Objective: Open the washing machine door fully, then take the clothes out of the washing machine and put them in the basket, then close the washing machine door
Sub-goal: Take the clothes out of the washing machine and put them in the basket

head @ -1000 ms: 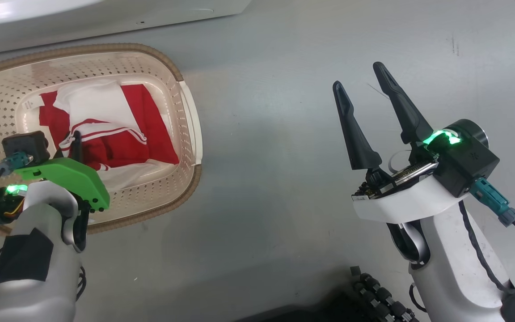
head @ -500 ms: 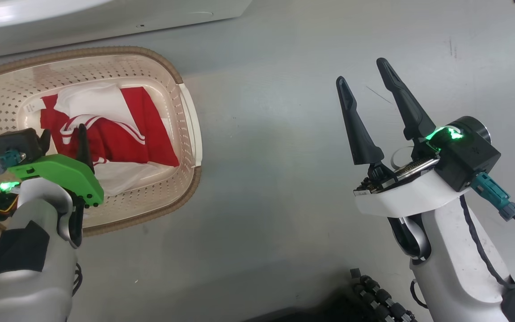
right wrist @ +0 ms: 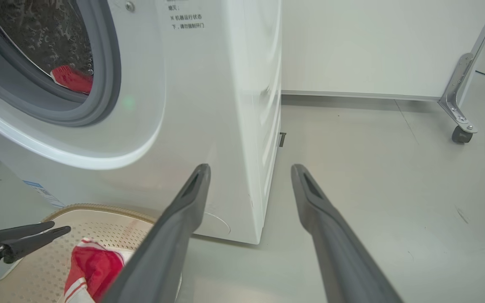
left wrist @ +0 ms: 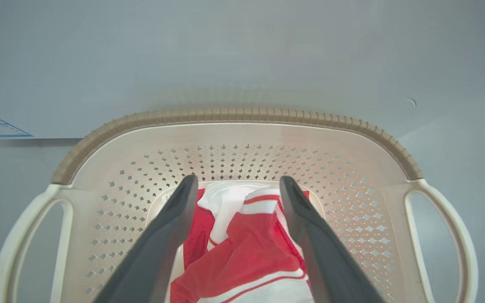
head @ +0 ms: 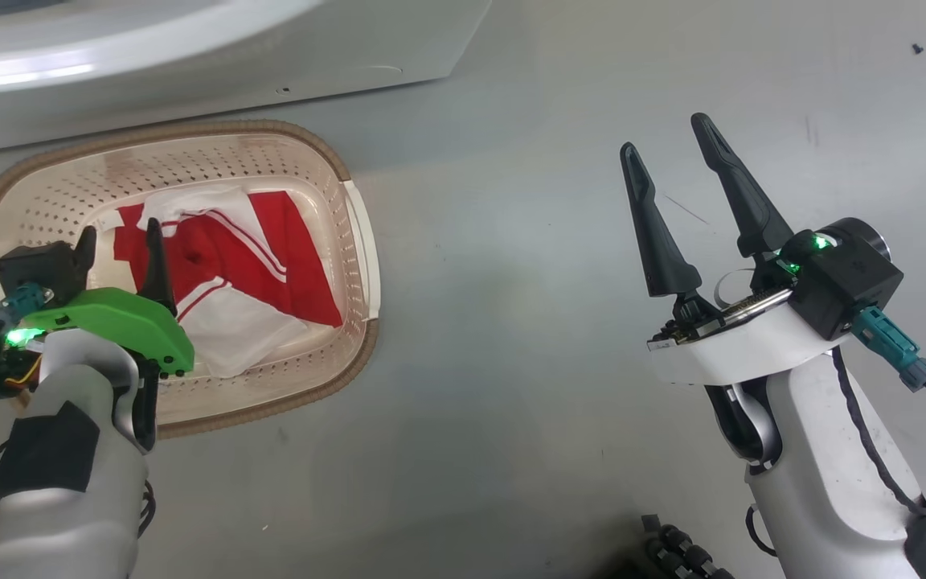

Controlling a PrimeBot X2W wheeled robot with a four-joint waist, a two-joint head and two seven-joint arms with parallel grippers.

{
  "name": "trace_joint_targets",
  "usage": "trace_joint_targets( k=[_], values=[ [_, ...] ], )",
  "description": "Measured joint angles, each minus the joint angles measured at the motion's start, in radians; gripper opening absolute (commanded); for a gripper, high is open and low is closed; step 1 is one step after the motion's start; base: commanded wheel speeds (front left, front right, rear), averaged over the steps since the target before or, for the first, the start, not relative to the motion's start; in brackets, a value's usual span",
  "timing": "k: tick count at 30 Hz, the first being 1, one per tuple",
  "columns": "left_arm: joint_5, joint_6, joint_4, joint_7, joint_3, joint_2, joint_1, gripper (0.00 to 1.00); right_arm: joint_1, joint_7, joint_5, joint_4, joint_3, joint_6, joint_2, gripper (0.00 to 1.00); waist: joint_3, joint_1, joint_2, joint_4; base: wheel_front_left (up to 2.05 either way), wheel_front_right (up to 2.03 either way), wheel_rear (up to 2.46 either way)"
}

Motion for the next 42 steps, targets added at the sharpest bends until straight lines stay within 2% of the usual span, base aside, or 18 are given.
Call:
trace_joint_targets(
  k=[10, 19, 29, 42],
  values=[
    [0.025, -0.02, -0.069, -0.009, -0.023, -0.037, 0.035, 1.0, 0.037, 0.0, -0.023, 0.033, -0.038, 0.0, 0.0, 1.0, -0.091, 0.0, 0.0, 0.034, 0.0, 0.0, 0.0],
    [0.057, -0.02, -0.281, -0.009, 0.0, -0.042, 0.064, 1.0, 0.076, 0.0, -0.04, 0.051, -0.069, 0.0, -0.001, 1.0, -0.17, -0.0001, 0.0, 0.072, 0.0, 0.0, 0.0],
    [0.109, -0.013, -0.491, -0.009, 0.011, -0.057, 0.198, 1.0, 0.136, 0.0, -0.055, 0.078, -0.085, 0.0, -0.007, 1.0, -0.292, -0.0001, 0.0, 0.123, 0.0, 0.0, 0.0],
    [0.131, 0.007, -0.653, -0.009, 0.007, -0.06, 0.408, 1.0, 0.231, 0.0, -0.058, 0.091, -0.086, 0.0, -0.007, 1.0, -0.449, -0.0001, 0.0, 0.159, 0.0, 0.0, 0.0]
  ],
)
